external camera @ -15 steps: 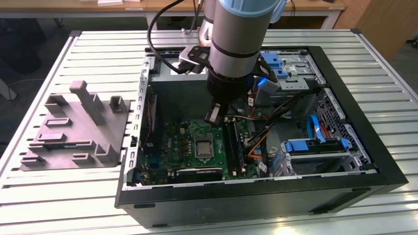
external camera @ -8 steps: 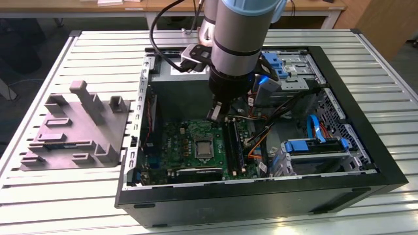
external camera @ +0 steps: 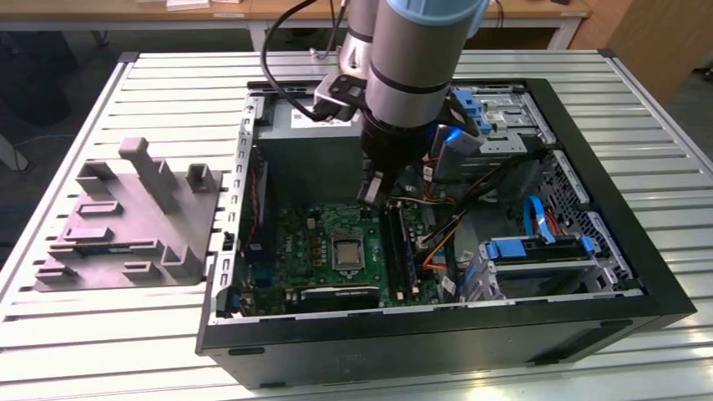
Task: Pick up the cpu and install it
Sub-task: 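Install the first cpu locking lever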
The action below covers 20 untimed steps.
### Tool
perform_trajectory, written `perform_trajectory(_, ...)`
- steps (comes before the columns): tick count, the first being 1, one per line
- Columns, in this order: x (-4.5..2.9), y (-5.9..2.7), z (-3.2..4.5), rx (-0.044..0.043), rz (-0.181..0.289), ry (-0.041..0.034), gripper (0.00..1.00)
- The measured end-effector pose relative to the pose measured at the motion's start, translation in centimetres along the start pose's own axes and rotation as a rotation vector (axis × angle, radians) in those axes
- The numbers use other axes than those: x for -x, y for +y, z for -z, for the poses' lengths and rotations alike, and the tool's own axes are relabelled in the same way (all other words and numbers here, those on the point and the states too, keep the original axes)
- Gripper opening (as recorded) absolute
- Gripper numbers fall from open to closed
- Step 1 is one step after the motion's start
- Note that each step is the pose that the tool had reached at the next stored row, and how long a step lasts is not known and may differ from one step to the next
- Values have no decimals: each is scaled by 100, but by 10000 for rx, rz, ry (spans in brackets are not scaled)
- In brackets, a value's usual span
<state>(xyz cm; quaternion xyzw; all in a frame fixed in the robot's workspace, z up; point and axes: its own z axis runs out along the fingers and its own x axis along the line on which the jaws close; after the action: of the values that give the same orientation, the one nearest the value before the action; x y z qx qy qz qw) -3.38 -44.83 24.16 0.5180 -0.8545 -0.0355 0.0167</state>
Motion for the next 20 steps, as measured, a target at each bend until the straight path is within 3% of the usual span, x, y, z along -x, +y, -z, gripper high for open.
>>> perform_trajectory(12,62,-18,-1,0,0,0,11)
perform_trajectory(20,112,15,-12,0,0,2,11)
